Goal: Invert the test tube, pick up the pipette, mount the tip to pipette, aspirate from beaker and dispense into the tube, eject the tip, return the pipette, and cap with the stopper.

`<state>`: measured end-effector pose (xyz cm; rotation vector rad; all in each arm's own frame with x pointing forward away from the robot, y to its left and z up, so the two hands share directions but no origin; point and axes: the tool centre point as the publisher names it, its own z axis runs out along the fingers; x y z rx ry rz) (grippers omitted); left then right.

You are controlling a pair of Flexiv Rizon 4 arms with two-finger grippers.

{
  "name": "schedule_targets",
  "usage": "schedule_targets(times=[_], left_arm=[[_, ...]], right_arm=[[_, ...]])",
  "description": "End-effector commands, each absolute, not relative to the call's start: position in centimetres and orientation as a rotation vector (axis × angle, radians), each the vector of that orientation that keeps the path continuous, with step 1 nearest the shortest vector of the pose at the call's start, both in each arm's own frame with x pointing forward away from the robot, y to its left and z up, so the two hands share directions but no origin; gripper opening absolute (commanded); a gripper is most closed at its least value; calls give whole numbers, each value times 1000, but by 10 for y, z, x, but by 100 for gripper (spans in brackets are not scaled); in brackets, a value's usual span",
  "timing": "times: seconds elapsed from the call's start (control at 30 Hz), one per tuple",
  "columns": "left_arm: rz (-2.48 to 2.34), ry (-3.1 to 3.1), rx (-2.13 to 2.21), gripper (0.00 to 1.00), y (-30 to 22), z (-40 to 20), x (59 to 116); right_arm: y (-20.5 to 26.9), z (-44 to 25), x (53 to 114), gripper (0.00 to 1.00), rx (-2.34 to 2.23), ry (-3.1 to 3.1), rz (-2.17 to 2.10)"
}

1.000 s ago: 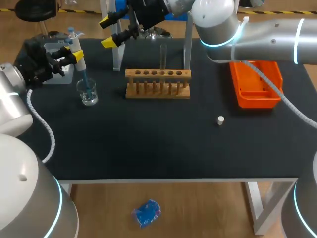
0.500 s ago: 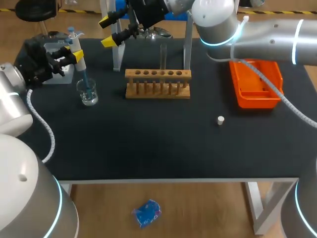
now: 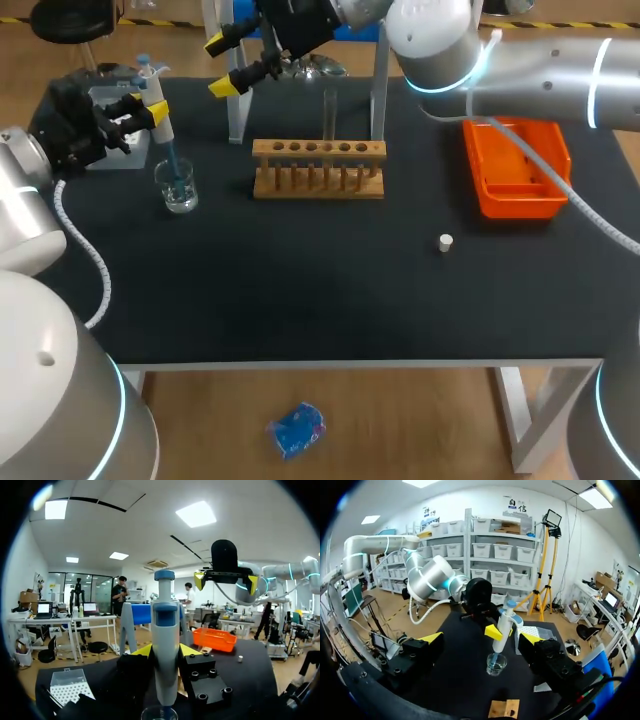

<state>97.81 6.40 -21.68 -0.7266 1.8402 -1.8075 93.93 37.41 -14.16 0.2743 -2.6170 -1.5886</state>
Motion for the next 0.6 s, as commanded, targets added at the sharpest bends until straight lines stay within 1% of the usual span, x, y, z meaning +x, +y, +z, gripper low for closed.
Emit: schedule_targets(times=[0.03, 0.23, 0.47, 0.5, 0.53, 0.6], left_arm=[[-1809, 1836, -725, 0, 64, -218, 978], [-1809, 1836, -725, 0, 64, -218, 978], [-1809, 1836, -725, 0, 64, -218, 978], [-1809, 1836, -725, 0, 64, -218, 978], [-1809, 1836, -725, 0, 64, -218, 978], [-1809, 1836, -725, 0, 64, -218, 978]], right_arm=[[383, -147, 949, 100, 299, -2607, -1538], [393, -154, 957, 100, 318, -2601, -1500], [403, -129, 957, 100, 364, -2581, -1541], [404, -125, 957, 81, 378, -2578, -1554], [405, -120, 957, 45, 384, -2565, -1569], [408, -113, 957, 28, 385, -2558, -1578]])
